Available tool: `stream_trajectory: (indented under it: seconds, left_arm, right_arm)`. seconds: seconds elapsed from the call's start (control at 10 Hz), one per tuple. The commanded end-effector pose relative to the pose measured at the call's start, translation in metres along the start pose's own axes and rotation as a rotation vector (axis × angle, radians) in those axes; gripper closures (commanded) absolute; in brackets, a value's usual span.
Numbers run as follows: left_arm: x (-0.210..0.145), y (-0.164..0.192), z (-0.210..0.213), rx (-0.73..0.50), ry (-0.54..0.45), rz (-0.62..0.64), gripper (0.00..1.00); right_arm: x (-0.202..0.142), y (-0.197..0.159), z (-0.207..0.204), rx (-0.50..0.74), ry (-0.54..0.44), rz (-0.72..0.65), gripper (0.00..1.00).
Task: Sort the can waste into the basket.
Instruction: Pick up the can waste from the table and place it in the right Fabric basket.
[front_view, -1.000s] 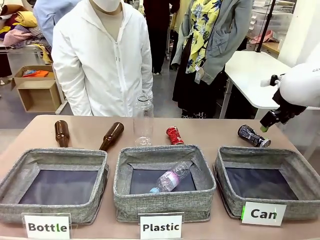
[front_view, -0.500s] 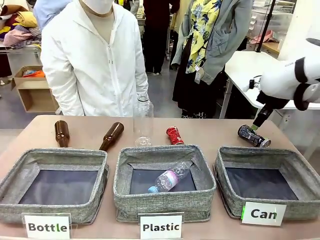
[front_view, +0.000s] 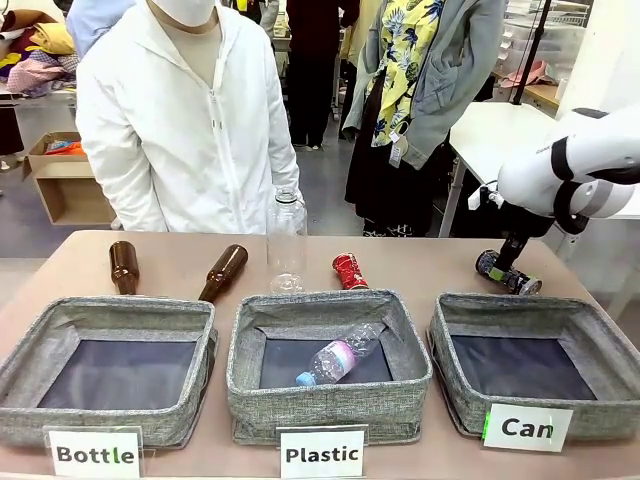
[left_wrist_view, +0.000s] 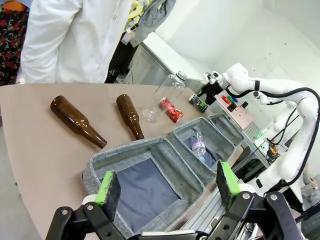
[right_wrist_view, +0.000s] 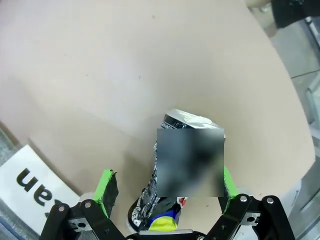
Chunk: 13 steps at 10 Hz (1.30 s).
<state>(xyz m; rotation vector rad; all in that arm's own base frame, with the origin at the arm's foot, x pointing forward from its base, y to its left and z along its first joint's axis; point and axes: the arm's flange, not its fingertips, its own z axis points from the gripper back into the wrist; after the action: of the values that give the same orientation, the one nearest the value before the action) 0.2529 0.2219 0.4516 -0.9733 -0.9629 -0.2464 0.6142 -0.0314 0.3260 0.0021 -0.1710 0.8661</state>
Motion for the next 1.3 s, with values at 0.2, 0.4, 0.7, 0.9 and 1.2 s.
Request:
stream_trajectory:
  seconds: [0.2, 0.4, 0.7, 0.9, 1.2]
  left_arm:
    - [0.0018, 0.0004, 0.0000, -0.012, -0.023, -0.022, 0.00]
    - [0.0018, 0.0004, 0.0000, -0.012, -0.023, -0.022, 0.00]
    - [0.0018, 0.0004, 0.0000, -0.012, -0.023, -0.022, 0.00]
    - [0.0018, 0.0004, 0.0000, -0.012, -0.023, -0.022, 0.00]
    - [0.0018, 0.0004, 0.0000, -0.012, -0.023, -0.022, 0.00]
  right_arm:
    - [0.0060, -0.0214, -0.0180, 0.064, 0.052, -0.046, 0.00]
    - [0.0060, -0.0214, -0.0190, 0.064, 0.036, -0.039, 0.00]
    - [0.0050, -0.0230, -0.0186, 0.066, 0.056, -0.060, 0.60]
    - [0.0045, -0.0215, -0.0189, 0.071, 0.057, -0.053, 1.00]
    - [0.0045, -0.0206, -0.0181, 0.069, 0.053, -0.046, 0.96]
